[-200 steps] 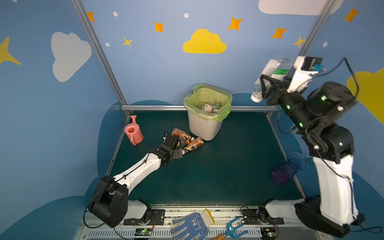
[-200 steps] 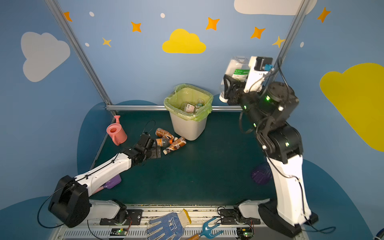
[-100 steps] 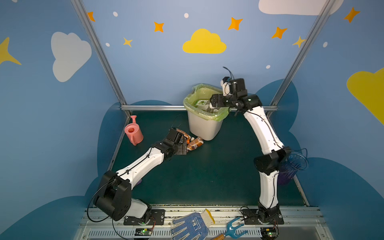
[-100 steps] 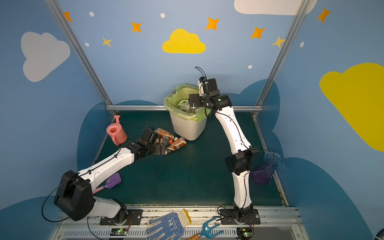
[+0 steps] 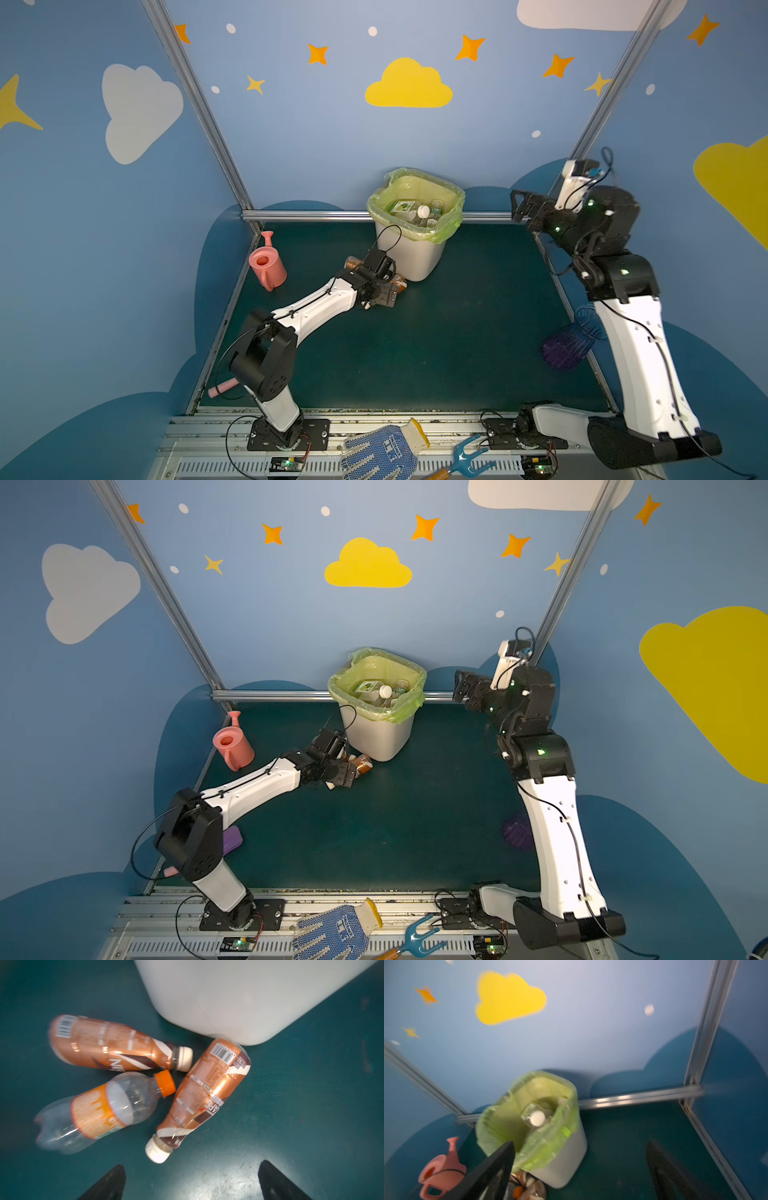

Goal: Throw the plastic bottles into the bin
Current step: 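Withdraw the right gripper while the left gripper reaches toward the brown coffee bottle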

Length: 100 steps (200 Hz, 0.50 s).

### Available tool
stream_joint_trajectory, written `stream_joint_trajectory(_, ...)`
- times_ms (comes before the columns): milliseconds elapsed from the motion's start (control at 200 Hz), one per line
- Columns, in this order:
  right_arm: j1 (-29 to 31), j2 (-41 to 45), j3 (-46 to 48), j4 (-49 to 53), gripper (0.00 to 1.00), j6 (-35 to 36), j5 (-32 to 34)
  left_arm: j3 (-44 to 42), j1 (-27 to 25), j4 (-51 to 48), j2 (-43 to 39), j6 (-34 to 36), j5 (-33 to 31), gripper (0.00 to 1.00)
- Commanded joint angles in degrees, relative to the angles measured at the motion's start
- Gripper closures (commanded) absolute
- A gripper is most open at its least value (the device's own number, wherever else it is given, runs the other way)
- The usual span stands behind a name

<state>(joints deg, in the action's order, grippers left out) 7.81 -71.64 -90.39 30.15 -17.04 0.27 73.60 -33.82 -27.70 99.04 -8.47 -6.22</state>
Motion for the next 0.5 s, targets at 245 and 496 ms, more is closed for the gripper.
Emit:
stream_joint_trajectory(245, -12.1, 9.4, 31.6, -2.7, 0.02, -7.3, -9.4, 7.9, -0.9, -1.0, 9.4, 9.1, 0.8, 0.01)
stream_joint_trajectory(496, -14.8, 12.6, 42.2, -5.7, 0.02, -9.8, -11.9, 13.5, -0.9, -3.2, 15.5, 13.8, 0.3, 0.02)
